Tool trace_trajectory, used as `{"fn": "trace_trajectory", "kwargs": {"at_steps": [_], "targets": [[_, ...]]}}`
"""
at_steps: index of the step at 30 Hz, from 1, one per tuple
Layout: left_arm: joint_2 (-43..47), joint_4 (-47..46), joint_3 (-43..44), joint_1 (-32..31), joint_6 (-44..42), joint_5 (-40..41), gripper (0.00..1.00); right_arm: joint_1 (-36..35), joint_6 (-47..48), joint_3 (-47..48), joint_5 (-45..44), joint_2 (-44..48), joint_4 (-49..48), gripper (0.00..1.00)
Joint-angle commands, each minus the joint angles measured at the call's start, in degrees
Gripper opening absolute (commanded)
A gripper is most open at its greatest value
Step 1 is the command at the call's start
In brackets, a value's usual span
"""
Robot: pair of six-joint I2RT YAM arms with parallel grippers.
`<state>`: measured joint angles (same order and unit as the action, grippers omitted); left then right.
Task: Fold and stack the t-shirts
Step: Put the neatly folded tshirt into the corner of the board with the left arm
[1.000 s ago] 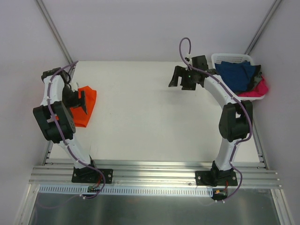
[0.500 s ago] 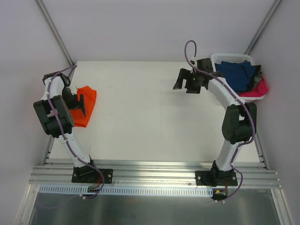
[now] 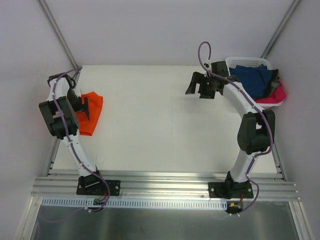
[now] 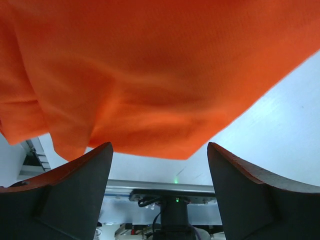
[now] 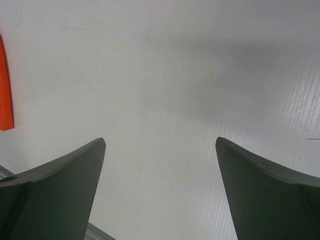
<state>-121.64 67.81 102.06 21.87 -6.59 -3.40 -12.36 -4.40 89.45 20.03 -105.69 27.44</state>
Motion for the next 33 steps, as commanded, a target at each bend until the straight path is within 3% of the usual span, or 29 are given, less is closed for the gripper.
{"fn": "trace_trajectory", "kwargs": {"at_steps": [1,10,19,28,33], "targets": [[-2.4,1.1,3.9,0.5,0.8,3.1,0.77,0.1,0.4,3.4,-0.7,0.3,0.2,0.97],[-9.2,0.8,8.0,0.4,0.4,4.9,0.84,-1.0,1.7,5.4,-1.6,-1.0,0.7,0.97],[-17.8,0.6,18.6,-3.1,-0.4,5.9,0.84,-2.1,8.3,10.6,-2.6,-3.4,3.6,0.97],[-20.7,0.2,23.3,-6.8,1.1,4.4,0.86,-1.8,10.7,14.4,-10.5,-3.6,11.0,0.97],[-19.1,0.0,20.6,-6.7,2.2,4.4,0.86,-1.7,11.7,21.4,-14.1,-6.5,21.8,0.97]]}}
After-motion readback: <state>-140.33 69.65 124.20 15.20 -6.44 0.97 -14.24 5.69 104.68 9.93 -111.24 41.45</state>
